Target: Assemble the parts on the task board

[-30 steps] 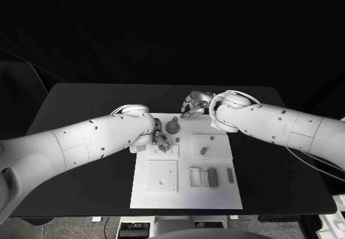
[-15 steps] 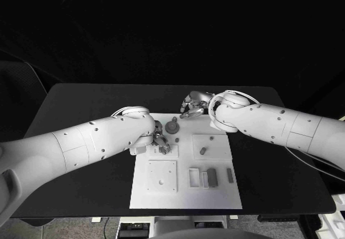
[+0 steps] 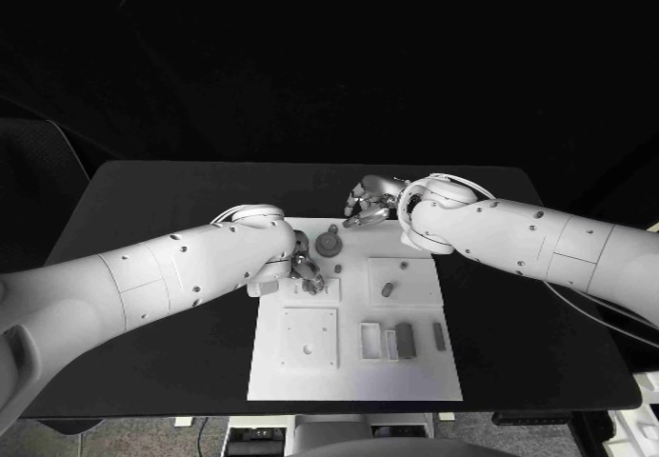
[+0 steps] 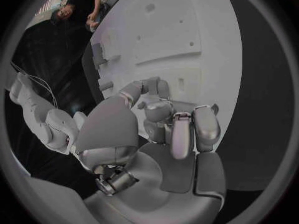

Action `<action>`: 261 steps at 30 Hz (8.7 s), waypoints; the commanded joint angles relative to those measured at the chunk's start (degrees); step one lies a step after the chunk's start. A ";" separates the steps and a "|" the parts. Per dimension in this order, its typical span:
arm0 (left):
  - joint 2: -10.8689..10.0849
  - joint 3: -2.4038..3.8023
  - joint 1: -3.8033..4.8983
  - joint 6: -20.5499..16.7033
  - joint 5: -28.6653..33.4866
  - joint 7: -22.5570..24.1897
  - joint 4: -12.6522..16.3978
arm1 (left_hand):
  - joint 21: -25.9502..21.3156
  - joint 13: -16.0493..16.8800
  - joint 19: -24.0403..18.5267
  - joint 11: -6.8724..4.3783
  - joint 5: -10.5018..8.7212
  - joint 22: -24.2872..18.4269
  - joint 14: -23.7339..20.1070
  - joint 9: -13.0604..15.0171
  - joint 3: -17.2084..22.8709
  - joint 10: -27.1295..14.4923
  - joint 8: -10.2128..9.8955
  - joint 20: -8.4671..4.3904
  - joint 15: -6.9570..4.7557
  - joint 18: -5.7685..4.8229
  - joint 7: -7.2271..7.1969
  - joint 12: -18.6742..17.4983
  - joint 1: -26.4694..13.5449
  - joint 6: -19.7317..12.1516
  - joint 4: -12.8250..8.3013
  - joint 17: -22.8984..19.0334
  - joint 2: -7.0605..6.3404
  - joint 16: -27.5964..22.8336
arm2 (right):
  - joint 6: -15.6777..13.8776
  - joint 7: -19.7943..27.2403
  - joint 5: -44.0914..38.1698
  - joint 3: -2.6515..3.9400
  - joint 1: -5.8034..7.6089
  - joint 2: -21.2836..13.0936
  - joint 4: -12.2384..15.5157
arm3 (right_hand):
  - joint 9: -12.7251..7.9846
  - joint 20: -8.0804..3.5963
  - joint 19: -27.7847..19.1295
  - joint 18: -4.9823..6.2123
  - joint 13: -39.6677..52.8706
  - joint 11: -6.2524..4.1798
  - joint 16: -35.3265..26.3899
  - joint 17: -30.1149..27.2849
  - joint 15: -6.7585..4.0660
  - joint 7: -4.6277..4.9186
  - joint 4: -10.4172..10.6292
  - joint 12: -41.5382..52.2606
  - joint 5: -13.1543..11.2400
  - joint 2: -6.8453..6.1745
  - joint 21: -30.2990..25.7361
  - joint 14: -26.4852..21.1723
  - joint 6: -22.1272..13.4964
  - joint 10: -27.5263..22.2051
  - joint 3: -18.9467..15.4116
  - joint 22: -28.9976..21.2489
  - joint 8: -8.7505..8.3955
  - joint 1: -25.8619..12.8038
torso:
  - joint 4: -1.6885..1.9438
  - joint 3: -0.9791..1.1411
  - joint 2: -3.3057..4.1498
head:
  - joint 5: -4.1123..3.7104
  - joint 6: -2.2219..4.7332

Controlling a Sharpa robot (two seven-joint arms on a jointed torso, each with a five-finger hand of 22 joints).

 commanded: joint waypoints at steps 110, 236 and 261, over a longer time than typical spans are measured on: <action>0.54 0.02 -0.68 -2.37 2.39 2.49 -1.09 | 7.22 -0.72 0.40 -1.23 -11.85 0.42 5.35 2.02 -2.76 1.96 3.61 -0.48 -0.43 4.39 -0.26 0.69 -6.79 5.90 -1.00 -0.20 3.89 0.12 | 1.01 -0.05 -0.32 0.02 -0.03 -0.37 0.32 | -0.12 -0.05 -0.19 0.89 -0.13 -0.06 0.18 -0.18 -0.44 0.76 -0.05 0.35 0.23 0.09 0.27 -0.11 0.43 0.24 0.51 -0.10 0.03 -0.79 | 0.04 -0.01 -0.03 | -0.17 -0.80; -4.21 -0.01 -2.35 -11.02 -8.62 2.71 7.33 | 7.69 -1.23 0.98 -1.69 -0.87 0.93 6.30 2.76 3.32 3.24 6.27 -0.53 -0.42 4.39 -0.92 1.73 2.92 6.50 -3.70 0.05 5.94 1.01 | 1.49 -0.14 -0.34 0.02 -0.03 -0.72 0.48 | -0.16 -0.06 -0.18 0.91 -0.19 -0.07 0.28 -0.10 -0.45 0.76 -0.08 0.39 0.22 0.12 0.33 0.04 0.39 0.25 0.66 -0.14 0.01 -0.95 | 0.03 -0.01 -0.02 | 0.20 -1.77; -4.25 0.00 -2.73 -10.47 -7.81 2.72 6.93 | 7.69 -1.26 1.02 -1.70 -0.79 0.93 6.33 2.76 3.33 3.25 6.29 -0.52 -0.42 4.39 -0.93 1.71 2.88 6.49 -3.70 0.03 5.97 1.00 | 1.56 -0.15 -0.34 0.02 -0.03 -0.68 0.45 | -0.17 -0.06 -0.18 0.91 -0.20 -0.07 0.28 -0.15 -0.46 0.76 -0.09 0.40 0.22 0.12 0.34 0.01 0.38 0.25 0.69 -0.14 0.00 -0.97 | 0.01 -0.01 0.00 | 0.25 -1.83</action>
